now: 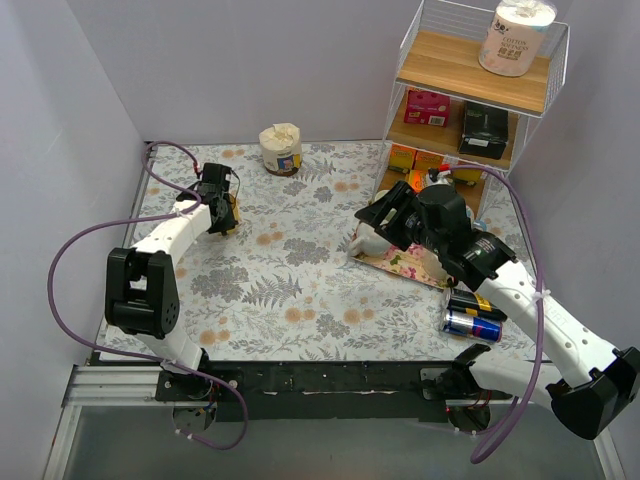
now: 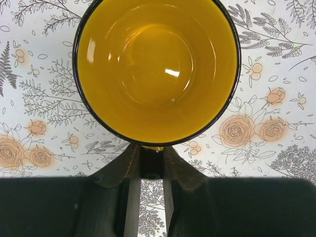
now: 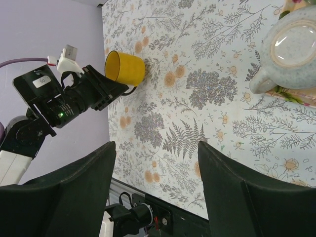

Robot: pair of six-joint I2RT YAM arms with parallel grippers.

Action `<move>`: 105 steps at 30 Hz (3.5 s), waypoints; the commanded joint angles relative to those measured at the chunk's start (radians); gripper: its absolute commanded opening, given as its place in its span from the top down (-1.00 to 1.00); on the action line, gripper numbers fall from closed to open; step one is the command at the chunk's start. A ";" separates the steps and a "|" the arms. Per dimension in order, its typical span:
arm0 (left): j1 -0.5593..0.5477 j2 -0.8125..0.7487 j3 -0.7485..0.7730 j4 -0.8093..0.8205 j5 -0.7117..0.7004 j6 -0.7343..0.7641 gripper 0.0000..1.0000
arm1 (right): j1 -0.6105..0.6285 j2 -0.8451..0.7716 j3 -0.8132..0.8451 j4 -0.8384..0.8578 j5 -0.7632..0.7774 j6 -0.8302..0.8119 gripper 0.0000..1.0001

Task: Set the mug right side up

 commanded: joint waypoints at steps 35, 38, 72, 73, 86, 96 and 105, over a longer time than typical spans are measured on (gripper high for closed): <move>0.040 -0.096 -0.010 0.035 0.002 -0.085 -0.46 | -0.013 0.002 0.123 -0.197 0.097 -0.073 -0.95; 0.040 -0.131 0.022 -0.034 -0.030 -0.113 -0.84 | -0.013 0.031 0.156 -0.251 0.122 -0.119 -0.97; 0.040 -0.502 -0.054 0.096 0.203 -0.153 -0.96 | -0.536 -0.010 -0.226 -0.220 0.036 -1.178 -0.94; 0.040 -0.501 -0.058 0.098 0.218 -0.153 -0.96 | -0.563 -0.010 -0.237 -0.205 -0.004 -1.183 -0.94; 0.040 -0.496 -0.085 0.116 0.250 -0.180 -0.96 | -0.594 0.114 -0.295 -0.137 -0.064 -1.144 -0.68; 0.040 -0.470 -0.093 0.130 0.281 -0.180 -0.96 | -0.594 0.158 -0.280 -0.120 -0.040 -1.133 -0.37; 0.040 -0.467 -0.099 0.136 0.281 -0.173 -0.96 | -0.593 0.200 -0.265 -0.099 -0.050 -1.112 -0.06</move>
